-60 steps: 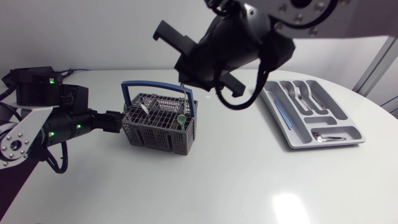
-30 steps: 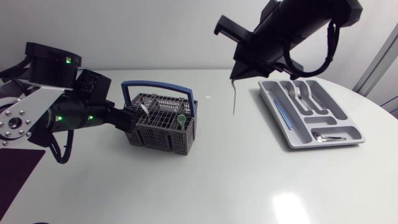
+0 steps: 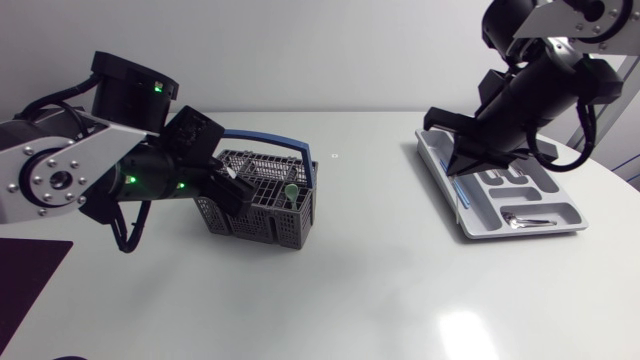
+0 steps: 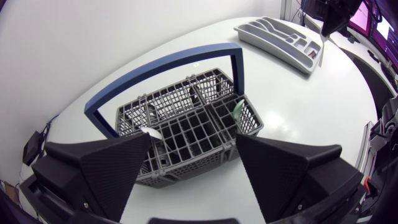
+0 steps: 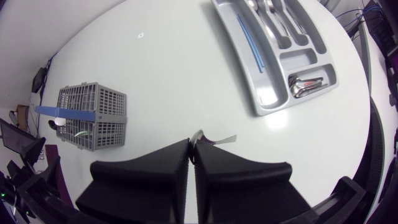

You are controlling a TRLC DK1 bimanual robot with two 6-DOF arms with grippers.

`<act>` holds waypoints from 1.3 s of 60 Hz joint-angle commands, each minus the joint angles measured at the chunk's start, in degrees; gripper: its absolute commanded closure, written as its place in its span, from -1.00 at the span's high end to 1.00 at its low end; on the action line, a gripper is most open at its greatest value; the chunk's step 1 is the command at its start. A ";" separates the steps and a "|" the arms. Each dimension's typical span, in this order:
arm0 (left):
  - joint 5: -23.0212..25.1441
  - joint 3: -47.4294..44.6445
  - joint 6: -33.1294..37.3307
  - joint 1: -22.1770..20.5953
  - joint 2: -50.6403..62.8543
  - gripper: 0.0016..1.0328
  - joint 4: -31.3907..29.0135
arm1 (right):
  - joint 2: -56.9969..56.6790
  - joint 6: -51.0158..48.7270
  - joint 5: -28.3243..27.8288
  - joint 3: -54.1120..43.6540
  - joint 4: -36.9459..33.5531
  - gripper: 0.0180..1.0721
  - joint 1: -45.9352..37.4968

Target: Unload the cutlery basket into the drawer organizer.

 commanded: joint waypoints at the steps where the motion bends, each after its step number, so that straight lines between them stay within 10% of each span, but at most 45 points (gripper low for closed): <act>1: 0.13 1.34 1.59 -1.05 1.21 0.86 1.40 | -1.16 -5.31 0.90 -2.53 -0.09 -0.88 -3.43; 35: 0.13 -1.56 6.95 -4.04 3.75 0.85 11.42 | 3.49 -32.82 6.00 -9.29 10.80 -0.89 -21.10; 51: 0.13 -1.83 8.01 -4.04 5.78 0.77 13.26 | 7.10 -45.22 11.09 -15.97 28.82 -0.89 -25.32; 78: 0.31 -1.39 8.89 -4.48 7.45 0.77 13.88 | 16.24 -51.19 11.44 -15.62 35.32 -0.69 -30.15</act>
